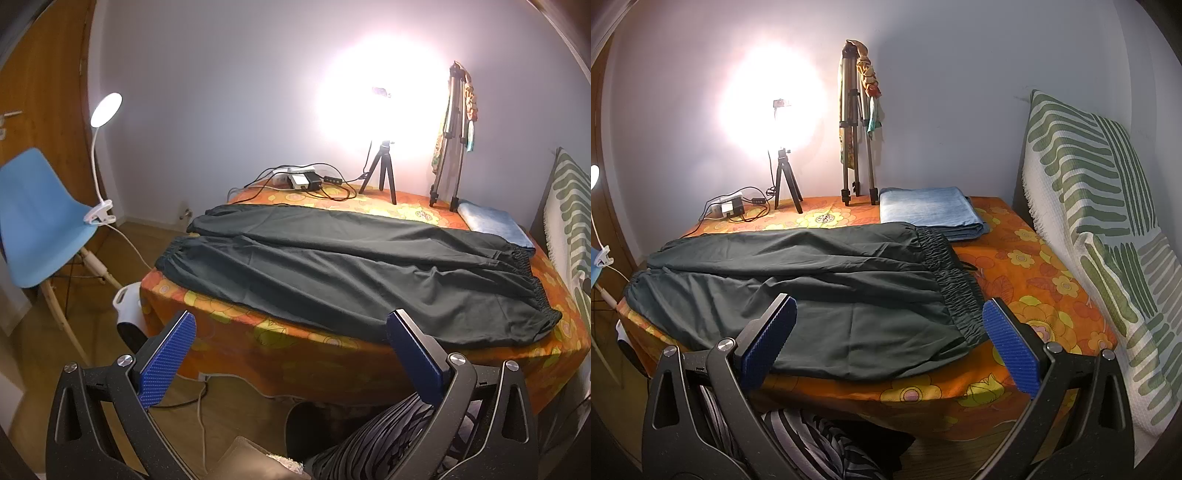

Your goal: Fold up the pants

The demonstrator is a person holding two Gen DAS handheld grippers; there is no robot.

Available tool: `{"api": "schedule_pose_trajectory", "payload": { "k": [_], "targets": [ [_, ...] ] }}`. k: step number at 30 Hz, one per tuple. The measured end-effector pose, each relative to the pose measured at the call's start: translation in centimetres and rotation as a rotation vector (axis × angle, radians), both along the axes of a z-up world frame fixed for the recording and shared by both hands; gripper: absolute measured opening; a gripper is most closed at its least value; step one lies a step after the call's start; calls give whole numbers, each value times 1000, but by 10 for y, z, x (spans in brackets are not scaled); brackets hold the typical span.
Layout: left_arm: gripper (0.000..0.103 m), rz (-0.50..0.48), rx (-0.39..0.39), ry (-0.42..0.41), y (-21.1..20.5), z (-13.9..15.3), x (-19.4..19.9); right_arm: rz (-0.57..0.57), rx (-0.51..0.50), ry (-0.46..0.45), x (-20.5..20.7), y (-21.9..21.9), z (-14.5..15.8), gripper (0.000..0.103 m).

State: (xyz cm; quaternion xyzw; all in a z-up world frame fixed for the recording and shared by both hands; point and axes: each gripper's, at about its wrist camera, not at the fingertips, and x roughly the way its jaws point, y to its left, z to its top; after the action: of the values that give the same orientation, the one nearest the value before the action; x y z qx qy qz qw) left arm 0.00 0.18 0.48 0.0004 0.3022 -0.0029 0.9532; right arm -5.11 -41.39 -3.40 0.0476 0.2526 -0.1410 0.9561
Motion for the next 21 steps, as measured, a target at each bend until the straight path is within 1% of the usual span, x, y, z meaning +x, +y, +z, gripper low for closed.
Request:
{"api": "schedule_pose_trajectory", "payload": {
  "k": [21],
  "targets": [
    [103,-3,10,-5,-10,1,1,-1,1,1,0,0,3,103]
  ]
}}
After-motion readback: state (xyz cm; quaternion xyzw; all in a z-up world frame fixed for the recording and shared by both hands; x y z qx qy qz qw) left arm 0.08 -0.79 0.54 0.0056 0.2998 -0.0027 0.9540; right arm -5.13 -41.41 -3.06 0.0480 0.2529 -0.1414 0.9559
